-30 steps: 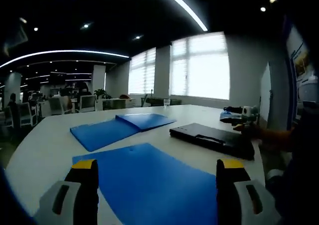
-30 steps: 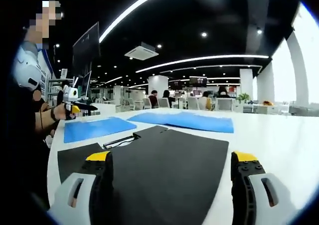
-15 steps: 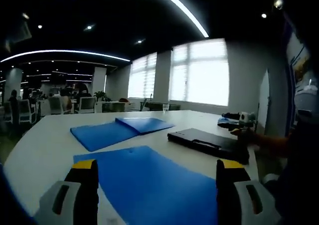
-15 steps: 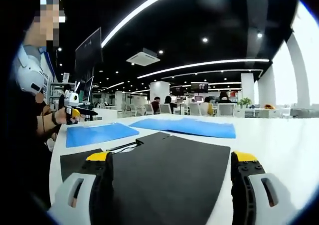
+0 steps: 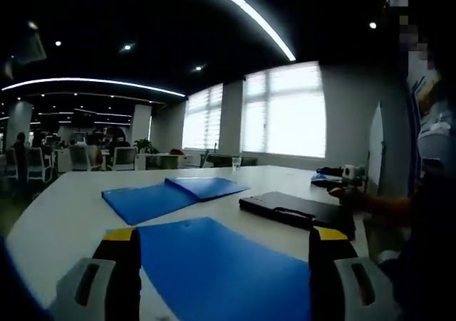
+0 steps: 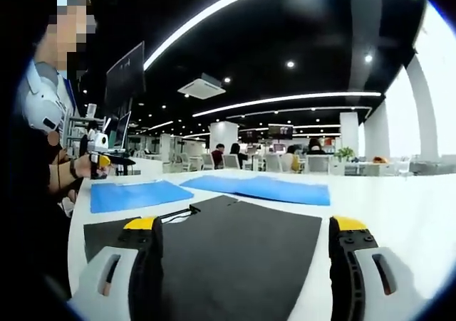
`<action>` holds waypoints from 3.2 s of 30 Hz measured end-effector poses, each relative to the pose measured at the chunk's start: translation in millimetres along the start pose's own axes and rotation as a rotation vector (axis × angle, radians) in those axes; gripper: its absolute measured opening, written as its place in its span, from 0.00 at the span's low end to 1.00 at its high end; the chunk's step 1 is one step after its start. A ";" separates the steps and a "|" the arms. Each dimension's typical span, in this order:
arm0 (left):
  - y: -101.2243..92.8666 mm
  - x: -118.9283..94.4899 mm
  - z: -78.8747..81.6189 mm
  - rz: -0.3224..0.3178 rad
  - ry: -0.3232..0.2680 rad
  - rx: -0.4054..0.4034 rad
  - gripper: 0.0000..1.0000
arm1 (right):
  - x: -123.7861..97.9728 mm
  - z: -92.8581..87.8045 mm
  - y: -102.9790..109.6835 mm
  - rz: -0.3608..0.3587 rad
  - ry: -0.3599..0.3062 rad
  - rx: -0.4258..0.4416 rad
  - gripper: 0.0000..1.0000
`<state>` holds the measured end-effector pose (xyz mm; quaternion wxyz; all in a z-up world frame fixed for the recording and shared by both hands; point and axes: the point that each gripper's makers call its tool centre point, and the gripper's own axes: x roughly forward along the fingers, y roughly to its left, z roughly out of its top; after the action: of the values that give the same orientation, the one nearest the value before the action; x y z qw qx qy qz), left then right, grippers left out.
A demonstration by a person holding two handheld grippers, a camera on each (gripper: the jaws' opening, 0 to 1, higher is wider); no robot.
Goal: Organize the scattered folders on the table and sort them into different groups
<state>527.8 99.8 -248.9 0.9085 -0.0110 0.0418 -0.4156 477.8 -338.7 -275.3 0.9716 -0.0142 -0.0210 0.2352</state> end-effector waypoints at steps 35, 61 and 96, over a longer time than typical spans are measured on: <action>2.8 90.9 42.5 -0.130 0.034 -0.061 0.92 | -27.9 10.9 34.0 -0.031 0.052 -0.187 0.98; 11.8 257.7 -7.0 -0.196 0.219 -0.230 0.95 | -24.0 -2.2 29.6 -0.067 0.000 -0.164 0.98; 49.9 384.0 -51.2 -0.020 0.292 -0.176 0.67 | -20.8 -2.7 39.4 -0.023 -0.016 -0.137 0.96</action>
<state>811.1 -157.1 -328.3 0.8842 -0.0306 0.2093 -0.4165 441.5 -313.2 -280.2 0.9708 -0.0786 -0.0449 0.2220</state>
